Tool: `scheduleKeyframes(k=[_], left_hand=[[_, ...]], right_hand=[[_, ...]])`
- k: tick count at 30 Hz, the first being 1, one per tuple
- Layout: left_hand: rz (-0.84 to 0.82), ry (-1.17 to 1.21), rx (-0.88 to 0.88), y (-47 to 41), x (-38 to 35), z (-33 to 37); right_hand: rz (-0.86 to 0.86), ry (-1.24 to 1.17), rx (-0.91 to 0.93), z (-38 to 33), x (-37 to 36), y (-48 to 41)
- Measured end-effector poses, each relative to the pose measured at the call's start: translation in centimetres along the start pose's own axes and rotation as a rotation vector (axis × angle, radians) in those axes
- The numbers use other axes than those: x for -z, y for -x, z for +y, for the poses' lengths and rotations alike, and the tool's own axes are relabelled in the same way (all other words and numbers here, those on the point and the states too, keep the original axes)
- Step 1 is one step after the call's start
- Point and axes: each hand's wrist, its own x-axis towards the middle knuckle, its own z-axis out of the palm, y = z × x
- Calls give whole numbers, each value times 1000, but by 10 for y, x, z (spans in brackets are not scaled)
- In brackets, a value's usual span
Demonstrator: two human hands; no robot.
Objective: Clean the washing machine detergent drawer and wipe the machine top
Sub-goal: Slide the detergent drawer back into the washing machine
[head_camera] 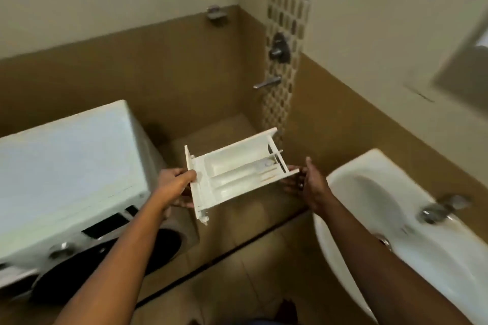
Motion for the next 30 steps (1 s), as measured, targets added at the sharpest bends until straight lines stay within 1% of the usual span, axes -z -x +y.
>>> scheduleKeyframes(k=[3,5,8,10,14,18,22,24,26,30], left_hand=[[115,278,59,9,51,-33],[165,449,71,15,86,-56],[230,641,77,19,131,-89],[308,744,79,23,164,-108],[510,813,72,32,235,-150],[649,903,107,47,298,-206],[805,978,151,71,341,-257],[865,994,196,80,359,-284],[909,1026,249,85,372,-309],[1017,1012,367,92,389,-351]], right_hand=[[-78,80,-65,35,-72,4],[-145,143,-74,61,-128,16],[-254,246,-15,92,-206,42],[-323,323,52,109,-257,60],[-470,454,146,137,-339,84],[-545,555,110,168,-406,93],[-649,683,91,204,-466,93],[-710,774,150,223,-497,88],[-742,915,277,236,-525,79],[-810,1309,728,258,-575,53]])
